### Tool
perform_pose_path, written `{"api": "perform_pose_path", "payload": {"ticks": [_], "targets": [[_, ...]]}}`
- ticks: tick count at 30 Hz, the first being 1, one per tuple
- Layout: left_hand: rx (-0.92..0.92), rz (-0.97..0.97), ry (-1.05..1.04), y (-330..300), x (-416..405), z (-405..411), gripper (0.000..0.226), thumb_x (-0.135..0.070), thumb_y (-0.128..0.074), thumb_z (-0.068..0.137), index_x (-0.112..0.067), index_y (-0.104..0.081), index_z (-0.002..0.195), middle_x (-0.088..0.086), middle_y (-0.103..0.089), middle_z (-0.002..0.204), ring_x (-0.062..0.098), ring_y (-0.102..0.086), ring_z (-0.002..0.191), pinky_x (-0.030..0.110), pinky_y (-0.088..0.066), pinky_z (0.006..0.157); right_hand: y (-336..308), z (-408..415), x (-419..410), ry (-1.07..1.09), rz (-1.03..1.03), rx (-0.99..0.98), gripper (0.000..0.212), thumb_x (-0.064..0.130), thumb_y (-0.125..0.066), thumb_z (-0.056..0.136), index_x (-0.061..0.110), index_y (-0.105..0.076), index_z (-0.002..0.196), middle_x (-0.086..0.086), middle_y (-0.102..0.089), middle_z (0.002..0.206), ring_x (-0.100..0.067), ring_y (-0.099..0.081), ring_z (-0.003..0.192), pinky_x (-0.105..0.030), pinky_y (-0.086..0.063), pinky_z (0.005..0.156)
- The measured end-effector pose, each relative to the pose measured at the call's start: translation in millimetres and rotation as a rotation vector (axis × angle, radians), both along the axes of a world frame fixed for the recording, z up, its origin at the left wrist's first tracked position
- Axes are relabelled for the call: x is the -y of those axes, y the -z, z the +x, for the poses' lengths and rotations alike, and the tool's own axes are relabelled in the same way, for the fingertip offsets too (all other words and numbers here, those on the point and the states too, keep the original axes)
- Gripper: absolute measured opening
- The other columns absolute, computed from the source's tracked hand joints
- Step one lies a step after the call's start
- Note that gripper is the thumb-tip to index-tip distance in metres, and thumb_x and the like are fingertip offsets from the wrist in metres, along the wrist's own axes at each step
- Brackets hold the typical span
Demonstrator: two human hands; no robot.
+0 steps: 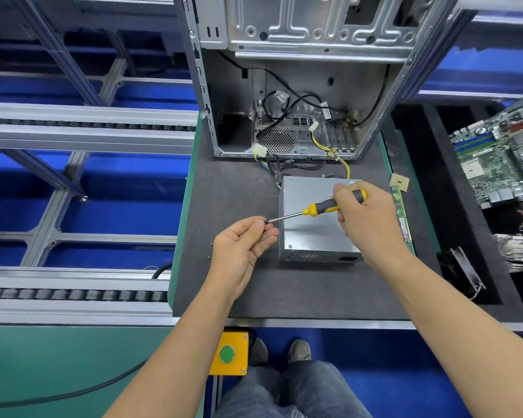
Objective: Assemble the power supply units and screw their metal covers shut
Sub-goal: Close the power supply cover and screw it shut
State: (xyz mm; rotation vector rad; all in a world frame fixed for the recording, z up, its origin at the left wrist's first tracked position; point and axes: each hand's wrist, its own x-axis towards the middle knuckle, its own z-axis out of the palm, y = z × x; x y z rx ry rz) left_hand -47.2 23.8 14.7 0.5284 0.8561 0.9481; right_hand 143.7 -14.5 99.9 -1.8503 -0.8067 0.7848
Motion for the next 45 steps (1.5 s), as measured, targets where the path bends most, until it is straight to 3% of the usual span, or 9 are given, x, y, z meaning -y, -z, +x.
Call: {"api": "perform_pose_path", "payload": {"ticks": [6, 9, 12, 17, 25, 29, 35, 42, 45], "targets": [[-0.123, 0.086, 0.016, -2.1, -3.8, -0.5, 0.011, 0.000, -0.064, 0.091, -0.004, -0.074, 0.090, 0.015, -0.074, 0.082, 0.023, -0.074, 0.075, 0.024, -0.059, 0.069, -9.5, -1.9, -2.6, -0.083, 0.051, 0.003, 0.035, 0.047, -0.069, 0.085, 0.023, -0.066, 0.060, 0.003, -0.067, 0.061, -0.017, -0.046, 0.049, -0.030, -0.043, 0.051], [-0.108, 0.125, 0.012, -8.1, -9.7, 1.0, 0.013, -0.004, -0.068, 0.087, -0.011, -0.079, 0.085, 0.014, -0.075, 0.082, 0.023, -0.074, 0.076, 0.024, -0.059, 0.069, -13.2, -0.8, -4.7, -0.119, 0.102, -0.227, 0.023, 0.030, -0.078, 0.083, 0.012, -0.063, 0.081, -0.005, -0.074, 0.078, -0.017, -0.046, 0.056, -0.026, -0.041, 0.054], [-0.078, 0.156, 0.004, -14.7, -17.6, 3.0, 0.015, -0.005, -0.072, 0.083, -0.010, -0.075, 0.097, 0.014, -0.075, 0.082, 0.025, -0.075, 0.079, 0.025, -0.059, 0.070, -10.4, -0.9, -6.4, -0.048, 0.156, -0.463, 0.019, 0.011, -0.078, 0.083, 0.013, -0.059, 0.086, -0.003, -0.069, 0.071, -0.021, -0.055, 0.068, -0.029, -0.044, 0.060], [-0.106, 0.239, 0.063, -20.2, -27.6, 6.7, 0.022, 0.003, -0.069, 0.087, -0.009, -0.068, 0.106, 0.014, -0.074, 0.080, 0.029, -0.075, 0.085, 0.026, -0.059, 0.072, -0.7, -4.5, -10.4, 0.033, 0.248, -0.571, 0.008, 0.014, -0.072, 0.089, 0.012, -0.066, 0.095, -0.002, -0.069, 0.077, -0.012, -0.056, 0.066, -0.022, -0.046, 0.062], [-0.180, 0.275, 0.139, -23.1, -38.2, 14.3, 0.018, 0.004, -0.067, 0.089, -0.005, -0.067, 0.104, 0.017, -0.076, 0.087, 0.029, -0.075, 0.088, 0.026, -0.059, 0.073, 12.1, -9.0, -23.8, -0.100, 0.145, -0.477, 0.024, 0.012, -0.075, 0.087, 0.014, -0.059, 0.104, -0.004, -0.074, 0.086, -0.024, -0.074, 0.083, -0.024, -0.054, 0.063], [-0.181, 0.264, 0.149, -23.3, -45.7, 20.3, 0.017, 0.004, -0.067, 0.090, -0.004, -0.067, 0.105, 0.016, -0.076, 0.086, 0.026, -0.075, 0.085, 0.025, -0.059, 0.073, 17.7, -11.9, -33.6, -0.143, 0.143, -0.550, 0.014, 0.009, -0.068, 0.092, 0.007, -0.056, 0.100, -0.018, -0.075, 0.091, -0.033, -0.074, 0.090, -0.032, -0.060, 0.075], [-0.160, 0.262, 0.190, -21.1, -61.8, 26.8, 0.027, 0.002, -0.070, 0.086, -0.011, -0.068, 0.109, 0.016, -0.076, 0.094, 0.024, -0.075, 0.089, 0.027, -0.059, 0.075, 25.4, -2.0, -47.9, -0.096, 0.171, -0.570, 0.010, 0.013, -0.062, 0.097, 0.004, -0.058, 0.099, -0.016, -0.076, 0.093, -0.031, -0.074, 0.093, -0.029, -0.059, 0.074], [-0.583, 0.490, 0.182, -6.7, -79.6, 41.2, 0.043, -0.021, -0.081, 0.082, -0.040, -0.065, 0.117, -0.021, -0.068, 0.118, 0.002, -0.062, 0.110, 0.019, -0.048, 0.096, 31.2, 13.0, -73.7, -0.021, 0.228, -0.343, 0.010, 0.016, -0.062, 0.098, 0.010, -0.055, 0.097, -0.009, -0.076, 0.088, -0.027, -0.075, 0.086, -0.030, -0.060, 0.070], [-0.656, 0.566, 0.281, -3.4, -81.6, 51.9, 0.045, -0.024, -0.080, 0.083, -0.035, -0.066, 0.124, -0.023, -0.066, 0.119, -0.007, -0.058, 0.106, 0.013, -0.044, 0.093, 36.6, 15.7, -78.7, -0.024, 0.188, -0.311, 0.013, 0.019, -0.064, 0.097, 0.010, -0.054, 0.097, -0.010, -0.075, 0.089, -0.027, -0.076, 0.084, -0.033, -0.061, 0.071]]}}
